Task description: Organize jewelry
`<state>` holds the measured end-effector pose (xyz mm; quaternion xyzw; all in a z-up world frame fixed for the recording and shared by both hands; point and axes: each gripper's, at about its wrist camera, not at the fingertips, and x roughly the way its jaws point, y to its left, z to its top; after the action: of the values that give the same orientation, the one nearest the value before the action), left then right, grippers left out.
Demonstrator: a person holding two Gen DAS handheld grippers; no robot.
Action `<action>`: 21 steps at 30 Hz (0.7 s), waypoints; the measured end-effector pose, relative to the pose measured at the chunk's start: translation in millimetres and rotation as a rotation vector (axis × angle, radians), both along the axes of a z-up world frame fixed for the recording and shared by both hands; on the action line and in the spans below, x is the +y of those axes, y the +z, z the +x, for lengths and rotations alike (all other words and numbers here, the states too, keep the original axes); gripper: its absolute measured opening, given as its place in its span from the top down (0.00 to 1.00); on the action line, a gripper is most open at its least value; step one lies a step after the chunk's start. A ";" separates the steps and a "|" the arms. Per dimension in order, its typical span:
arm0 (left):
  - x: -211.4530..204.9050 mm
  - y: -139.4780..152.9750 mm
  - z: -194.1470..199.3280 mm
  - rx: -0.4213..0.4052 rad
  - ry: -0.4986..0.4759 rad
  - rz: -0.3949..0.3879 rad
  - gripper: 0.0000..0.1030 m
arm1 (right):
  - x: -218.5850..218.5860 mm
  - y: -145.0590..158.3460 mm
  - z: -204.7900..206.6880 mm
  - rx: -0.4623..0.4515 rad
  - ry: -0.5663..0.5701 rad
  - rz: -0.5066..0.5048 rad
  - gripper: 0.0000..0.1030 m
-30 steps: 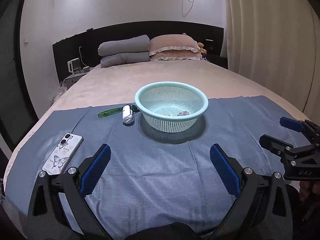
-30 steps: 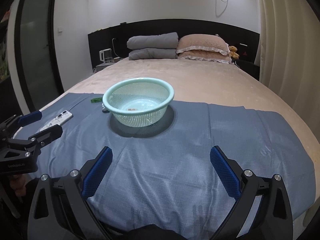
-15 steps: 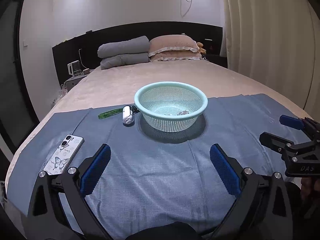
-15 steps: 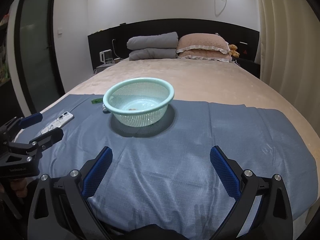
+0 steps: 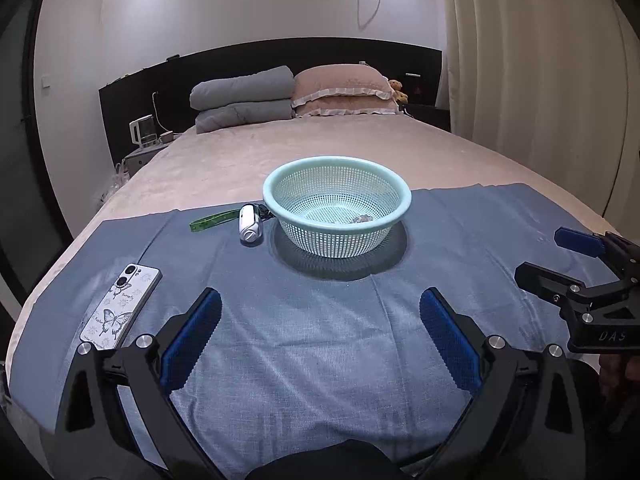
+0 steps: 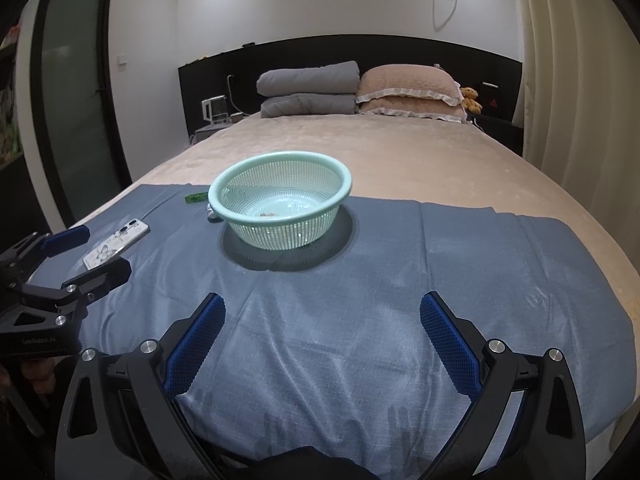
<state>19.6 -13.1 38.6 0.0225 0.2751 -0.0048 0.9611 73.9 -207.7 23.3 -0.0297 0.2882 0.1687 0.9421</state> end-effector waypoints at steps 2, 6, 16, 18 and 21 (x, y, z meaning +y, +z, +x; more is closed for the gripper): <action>2.1 1.1 1.1 0.001 -0.001 -0.009 0.06 | 0.0 0.0 0.0 -0.002 0.001 0.000 0.09; 4.2 -0.4 2.1 0.008 -0.001 -0.021 0.06 | -0.9 -0.6 0.7 0.002 0.001 0.003 0.09; 4.5 -1.5 2.2 0.007 0.001 -0.014 0.06 | 0.7 -2.2 3.6 0.016 0.005 -0.003 0.09; 4.6 -1.4 2.5 0.008 0.002 -0.013 0.06 | 1.2 -2.5 3.3 0.017 0.005 -0.003 0.09; 4.8 -1.6 2.9 0.010 0.001 -0.016 0.06 | 1.3 -3.2 3.6 0.021 0.006 -0.002 0.09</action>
<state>22.5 -8.2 37.1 0.0147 0.2800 -0.0067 0.9599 77.6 -206.4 20.1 -0.0298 0.2982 0.1714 0.9385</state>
